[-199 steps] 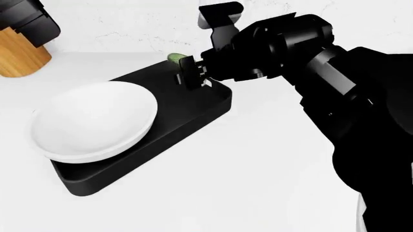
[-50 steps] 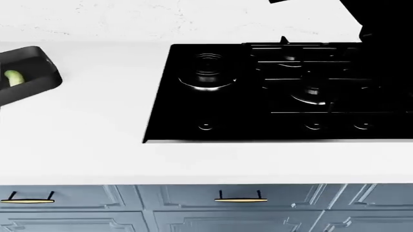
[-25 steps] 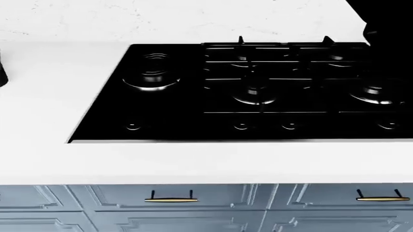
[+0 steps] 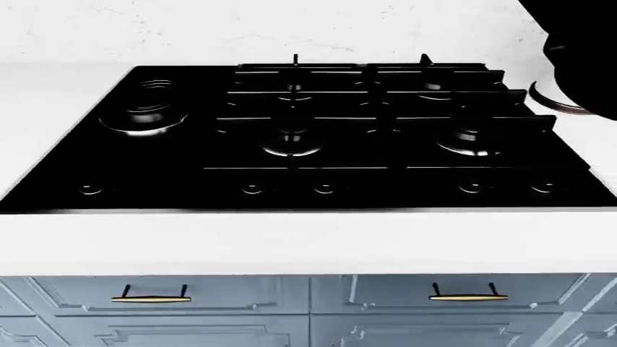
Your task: Place the two vegetables and bowl onto the tray for setting up a vegetable dip station.
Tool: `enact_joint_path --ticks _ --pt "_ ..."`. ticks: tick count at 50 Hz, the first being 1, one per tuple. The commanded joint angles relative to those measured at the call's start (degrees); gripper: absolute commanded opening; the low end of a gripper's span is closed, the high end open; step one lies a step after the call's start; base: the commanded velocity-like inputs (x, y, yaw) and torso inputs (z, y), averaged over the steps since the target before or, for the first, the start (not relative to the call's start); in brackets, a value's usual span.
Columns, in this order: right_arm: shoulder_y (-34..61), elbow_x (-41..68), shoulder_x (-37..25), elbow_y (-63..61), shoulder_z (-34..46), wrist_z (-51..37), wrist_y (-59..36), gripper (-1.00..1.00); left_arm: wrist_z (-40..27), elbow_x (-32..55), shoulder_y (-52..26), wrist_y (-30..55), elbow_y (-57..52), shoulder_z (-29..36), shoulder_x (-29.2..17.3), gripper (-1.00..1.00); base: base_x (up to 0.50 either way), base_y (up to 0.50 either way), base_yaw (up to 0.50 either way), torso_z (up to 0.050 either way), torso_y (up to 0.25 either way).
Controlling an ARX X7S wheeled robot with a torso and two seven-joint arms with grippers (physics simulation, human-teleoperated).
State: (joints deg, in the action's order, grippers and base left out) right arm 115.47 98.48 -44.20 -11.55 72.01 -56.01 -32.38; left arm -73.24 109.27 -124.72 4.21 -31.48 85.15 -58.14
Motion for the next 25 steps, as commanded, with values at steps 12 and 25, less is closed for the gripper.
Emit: enact_joint_path --ticks 12,25 --pt "-0.2 0.1 -0.1 -0.2 -0.8 0.2 0.0 1.00 0.0 -0.2 1.0 0.5 0.0 -1.2 0.0 1.00 0.00 -0.50 0.00 0.000 0.000" --pt "-0.3 0.3 0.0 0.1 -1.1 0.2 -0.3 1.00 -0.2 -0.1 1.3 1.0 0.0 -1.9 0.2 1.00 0.00 -0.50 0.00 0.000 0.000"
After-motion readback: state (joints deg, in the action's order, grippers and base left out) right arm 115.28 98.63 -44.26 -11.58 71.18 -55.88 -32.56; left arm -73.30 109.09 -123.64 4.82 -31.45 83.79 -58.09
